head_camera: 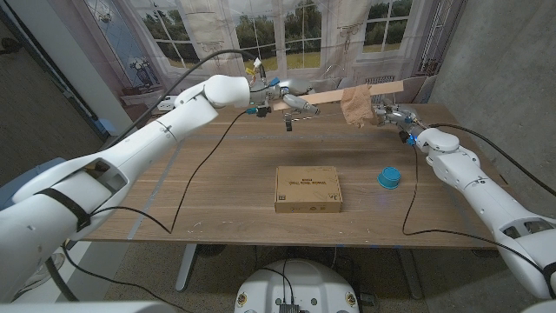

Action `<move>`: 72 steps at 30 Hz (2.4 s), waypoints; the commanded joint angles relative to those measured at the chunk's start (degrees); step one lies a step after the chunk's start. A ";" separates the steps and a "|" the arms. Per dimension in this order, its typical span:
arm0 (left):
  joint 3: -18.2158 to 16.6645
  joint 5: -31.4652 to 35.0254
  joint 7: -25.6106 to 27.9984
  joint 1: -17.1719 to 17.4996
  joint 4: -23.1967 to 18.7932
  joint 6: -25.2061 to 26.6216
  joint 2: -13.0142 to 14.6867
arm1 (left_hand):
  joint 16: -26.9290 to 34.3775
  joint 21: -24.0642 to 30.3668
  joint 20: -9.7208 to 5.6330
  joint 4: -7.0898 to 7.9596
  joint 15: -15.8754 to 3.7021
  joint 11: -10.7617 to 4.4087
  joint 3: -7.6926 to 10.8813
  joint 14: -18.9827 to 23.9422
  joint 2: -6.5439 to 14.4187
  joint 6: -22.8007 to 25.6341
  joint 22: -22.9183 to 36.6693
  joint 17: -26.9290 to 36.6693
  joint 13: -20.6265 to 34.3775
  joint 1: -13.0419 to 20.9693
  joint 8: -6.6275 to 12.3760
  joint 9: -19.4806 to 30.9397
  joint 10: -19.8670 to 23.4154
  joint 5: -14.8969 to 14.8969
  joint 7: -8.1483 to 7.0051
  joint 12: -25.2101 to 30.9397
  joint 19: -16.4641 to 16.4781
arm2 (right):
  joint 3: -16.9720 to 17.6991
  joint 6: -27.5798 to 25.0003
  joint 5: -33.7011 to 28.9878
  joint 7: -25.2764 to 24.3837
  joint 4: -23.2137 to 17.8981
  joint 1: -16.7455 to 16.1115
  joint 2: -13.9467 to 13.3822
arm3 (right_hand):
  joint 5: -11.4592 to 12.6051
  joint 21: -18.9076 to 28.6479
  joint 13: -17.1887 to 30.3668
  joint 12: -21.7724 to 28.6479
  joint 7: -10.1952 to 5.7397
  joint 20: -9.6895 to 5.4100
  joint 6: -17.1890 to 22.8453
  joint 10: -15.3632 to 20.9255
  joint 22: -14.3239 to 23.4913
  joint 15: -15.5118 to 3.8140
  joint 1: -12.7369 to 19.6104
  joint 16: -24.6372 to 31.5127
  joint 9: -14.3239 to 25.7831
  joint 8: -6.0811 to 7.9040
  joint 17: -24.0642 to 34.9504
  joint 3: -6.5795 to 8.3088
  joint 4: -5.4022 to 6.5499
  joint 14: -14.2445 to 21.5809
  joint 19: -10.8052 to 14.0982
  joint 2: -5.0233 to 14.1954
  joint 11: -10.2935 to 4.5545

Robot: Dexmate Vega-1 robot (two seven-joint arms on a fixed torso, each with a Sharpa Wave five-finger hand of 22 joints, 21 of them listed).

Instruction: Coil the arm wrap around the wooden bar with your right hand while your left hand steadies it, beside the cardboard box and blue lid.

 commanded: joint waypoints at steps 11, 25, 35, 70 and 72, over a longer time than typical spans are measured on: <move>0.44 1.27 0.54 0.03 -2.32 2.55 0.01 | 0.23 0.11 -1.60 -0.16 -0.30 -0.42 0.29 0.01 0.46 -1.67 0.25 -0.20 0.18 0.13 0.41 0.04 0.23 0.03 1.13 0.26 -0.07 | 3.78 6.72 3.38 -3.29 -7.65 -12.47 -1.53 | 0.14 0.73 0.51 0.05 0.34 -9.23 0.22 8.42 0.13 -19.92 19.14 0.03 0.31 -0.33 0.13 0.15 0.10 24.05 -1.72 18.79 5.68; 0.75 1.73 0.63 0.23 -4.20 4.02 0.01 | 0.31 0.06 -1.58 -0.16 -0.30 -0.43 0.29 -0.15 0.54 -1.64 0.04 0.02 0.18 0.16 0.48 0.02 0.27 0.00 1.15 0.26 -0.05 | 7.51 14.66 6.37 -7.44 -11.79 -22.10 -0.67 | 0.14 0.92 0.46 -0.22 0.46 -9.25 0.41 8.61 0.13 -19.92 19.23 0.05 0.35 -0.36 0.24 0.09 0.08 24.35 -1.82 18.79 5.72; 0.86 2.12 1.03 0.49 -5.48 4.87 -0.01 | 0.38 0.20 -1.63 -0.17 -0.34 -0.43 0.28 -0.12 0.52 -1.88 0.24 0.11 0.18 0.15 0.71 0.38 0.29 -0.01 1.06 0.27 -0.11 | 8.98 17.99 6.50 -9.88 -17.22 -29.23 -2.10 | 0.15 1.12 0.54 -0.34 0.46 -9.21 0.46 8.88 0.14 -19.92 19.35 -0.10 0.37 -0.42 0.17 0.06 0.04 24.41 -1.85 18.78 5.75; 0.98 3.16 2.15 1.51 -8.03 6.51 0.61 | 0.26 0.25 -1.58 -0.12 -0.19 -0.22 0.35 -0.23 0.59 -1.93 0.49 0.04 0.18 0.01 0.77 0.24 0.22 0.04 1.22 0.26 -0.11 | 16.07 18.99 -1.92 -21.28 -39.68 -51.00 -11.34 | 0.19 1.70 0.48 -0.98 1.37 -9.11 0.97 9.76 0.10 -19.97 20.24 -0.22 0.42 -0.58 0.22 0.24 -0.45 25.09 -1.96 18.70 6.34; 0.96 3.15 2.18 1.49 -7.89 6.28 0.57 | 0.65 0.18 -1.60 -0.11 -0.29 -0.28 0.35 -0.13 0.61 -1.73 0.39 0.58 0.19 -0.01 0.63 -0.09 0.17 0.03 1.21 0.25 -0.07 | 17.08 18.84 -3.31 -22.91 -41.13 -52.83 -11.30 | 0.23 1.77 0.53 -1.06 1.36 -9.04 0.84 9.64 0.11 -19.95 20.28 -0.08 0.41 -0.66 0.37 0.25 -0.47 25.31 -1.94 18.66 6.32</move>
